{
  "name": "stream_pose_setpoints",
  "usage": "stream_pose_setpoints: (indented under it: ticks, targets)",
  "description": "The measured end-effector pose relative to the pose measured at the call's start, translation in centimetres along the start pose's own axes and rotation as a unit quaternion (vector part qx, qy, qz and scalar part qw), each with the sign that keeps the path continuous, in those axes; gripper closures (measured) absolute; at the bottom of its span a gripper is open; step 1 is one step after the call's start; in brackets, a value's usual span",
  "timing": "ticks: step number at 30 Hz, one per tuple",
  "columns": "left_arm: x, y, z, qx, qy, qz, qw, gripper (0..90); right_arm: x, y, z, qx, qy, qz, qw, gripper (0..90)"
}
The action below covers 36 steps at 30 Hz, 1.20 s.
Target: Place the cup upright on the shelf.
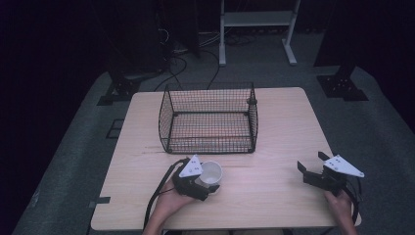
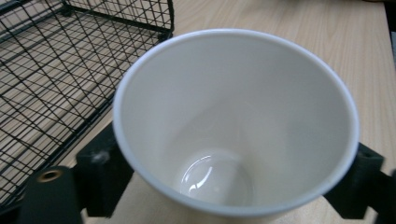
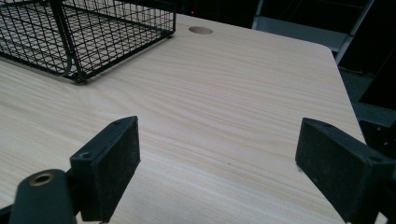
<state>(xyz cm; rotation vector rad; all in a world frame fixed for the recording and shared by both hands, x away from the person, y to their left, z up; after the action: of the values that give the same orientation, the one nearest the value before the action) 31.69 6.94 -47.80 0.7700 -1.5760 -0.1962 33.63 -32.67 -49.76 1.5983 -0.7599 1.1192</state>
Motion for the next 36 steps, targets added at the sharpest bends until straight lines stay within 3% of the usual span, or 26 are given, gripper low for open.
stream_pose_setpoints:
  ticks: [11,18,36]
  targets:
    - [0.3,0.2,-0.1,-0.014,0.001,0.019,0.9997,20.3,0.0,0.0,0.0,0.0,-0.001,0.0,1.0,13.0]
    - [1.7,0.8,-0.5,-0.023,-0.017,0.024,0.9993,20.4,0.0,0.0,0.0,0.0,-0.001,0.0,1.0,13.0]
    - [4.5,2.6,-2.4,-0.033,-0.04,0.03,0.9982,20.4,0.0,0.0,0.1,-0.001,-0.004,0.002,1.0,13.0]
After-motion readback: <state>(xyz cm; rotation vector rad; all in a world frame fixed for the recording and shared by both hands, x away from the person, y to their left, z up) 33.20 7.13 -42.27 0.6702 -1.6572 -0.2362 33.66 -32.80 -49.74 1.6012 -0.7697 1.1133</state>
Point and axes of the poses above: each handheld gripper's, and its own axes: y roughly backward along the jaws, x roughly out of its top, z roughly to its right, the point moved 5 cm from there along -y, roughly forward along the jaws, and after that the axes turned 10 degrees about -y, right-handed, at the moved point
